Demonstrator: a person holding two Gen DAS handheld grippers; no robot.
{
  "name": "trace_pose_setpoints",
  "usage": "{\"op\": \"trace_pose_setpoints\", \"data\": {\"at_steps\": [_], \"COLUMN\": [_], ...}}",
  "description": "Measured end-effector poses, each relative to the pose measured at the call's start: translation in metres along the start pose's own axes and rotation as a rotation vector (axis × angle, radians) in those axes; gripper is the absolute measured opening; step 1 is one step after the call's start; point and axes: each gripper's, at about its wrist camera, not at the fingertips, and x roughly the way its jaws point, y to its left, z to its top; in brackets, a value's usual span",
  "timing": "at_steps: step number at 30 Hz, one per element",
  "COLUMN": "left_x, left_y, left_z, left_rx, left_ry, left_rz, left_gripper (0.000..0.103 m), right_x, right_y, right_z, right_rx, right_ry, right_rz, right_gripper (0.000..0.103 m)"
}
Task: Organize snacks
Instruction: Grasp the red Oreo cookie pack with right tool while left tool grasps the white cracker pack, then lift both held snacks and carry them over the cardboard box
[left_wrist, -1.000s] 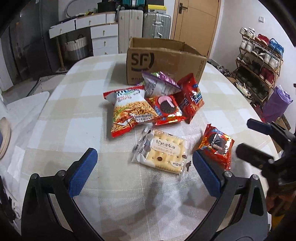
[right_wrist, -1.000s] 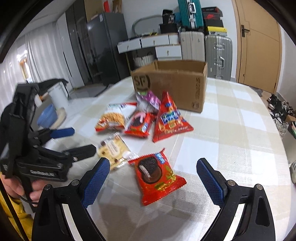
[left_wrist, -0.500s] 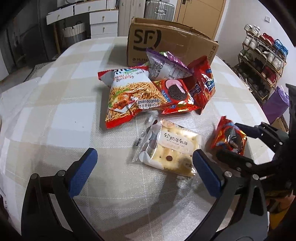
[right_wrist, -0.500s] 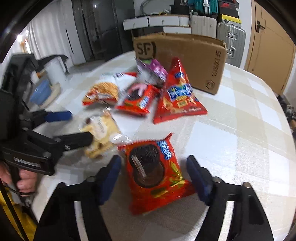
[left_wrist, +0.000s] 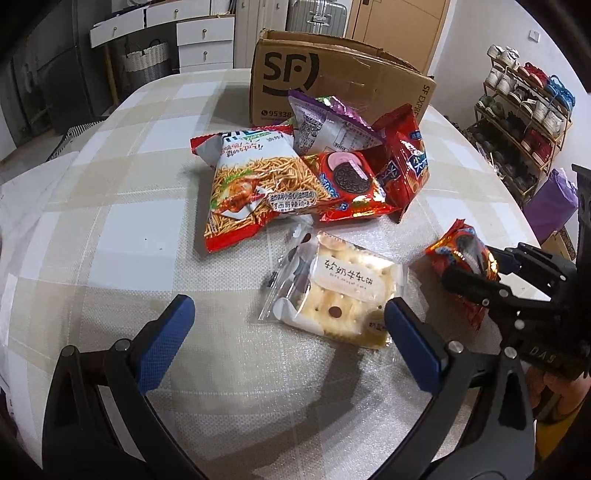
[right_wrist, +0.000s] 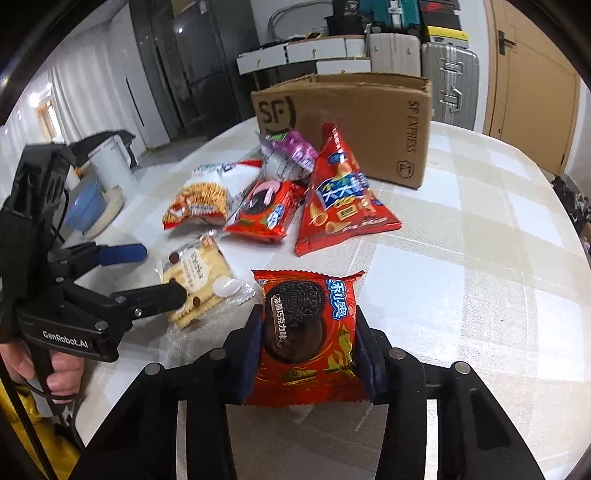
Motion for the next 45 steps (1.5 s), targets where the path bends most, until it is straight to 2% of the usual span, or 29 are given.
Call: {"op": "trace_pose_setpoints", "data": {"at_steps": [4, 6, 11, 17, 19, 21, 22, 24, 29, 35, 37, 45], "left_x": [-0.002, 0.002, 0.016, 0.020, 0.020, 0.019, 0.020, 0.014, 0.005, -0.020, -0.030, -0.083], "left_y": [-0.007, -0.012, -0.017, -0.027, -0.032, -0.041, -0.045, -0.049, -0.051, -0.045, -0.041, -0.035], "left_z": [0.005, 0.009, 0.015, 0.017, 0.016, 0.014, 0.012, 0.011, 0.008, 0.006, 0.006, 0.011], "left_rx": [0.027, 0.053, 0.064, 0.101, 0.122, 0.163, 0.179, 0.189, 0.186, 0.177, 0.174, 0.138], "left_ry": [0.002, 0.016, 0.062, 0.063, 0.061, 0.051, 0.048, 0.033, 0.031, -0.021, -0.039, -0.115], "left_rz": [-0.049, -0.024, -0.034, -0.027, -0.016, 0.006, 0.012, 0.003, -0.009, -0.011, -0.010, -0.001], "left_gripper": [0.103, 0.103, 0.103, 0.103, 0.099, 0.086, 0.083, 0.064, 0.062, 0.062, 0.062, 0.062], "right_x": [-0.007, -0.010, -0.012, -0.012, -0.012, -0.012, -0.012, -0.012, -0.016, -0.025, -0.030, -0.076], "right_y": [-0.012, -0.018, -0.024, -0.027, -0.030, -0.032, -0.032, -0.034, -0.033, -0.029, -0.025, -0.007], "right_z": [-0.001, -0.001, -0.002, -0.002, -0.002, -0.003, -0.003, -0.003, -0.004, -0.005, -0.004, 0.019], "right_rx": [0.060, 0.089, 0.127, 0.146, 0.154, 0.163, 0.166, 0.173, 0.172, 0.149, 0.145, 0.130], "right_ry": [-0.032, -0.044, -0.052, -0.054, -0.055, -0.056, -0.055, -0.057, -0.070, -0.117, -0.120, -0.203], "right_rz": [0.025, 0.042, 0.070, 0.089, 0.096, 0.100, 0.102, 0.104, 0.099, 0.080, 0.100, 0.126], "right_gripper": [0.044, 0.044, 0.044, 0.044, 0.044, 0.044, 0.044, 0.044, 0.044, 0.044, 0.044, 0.044]}}
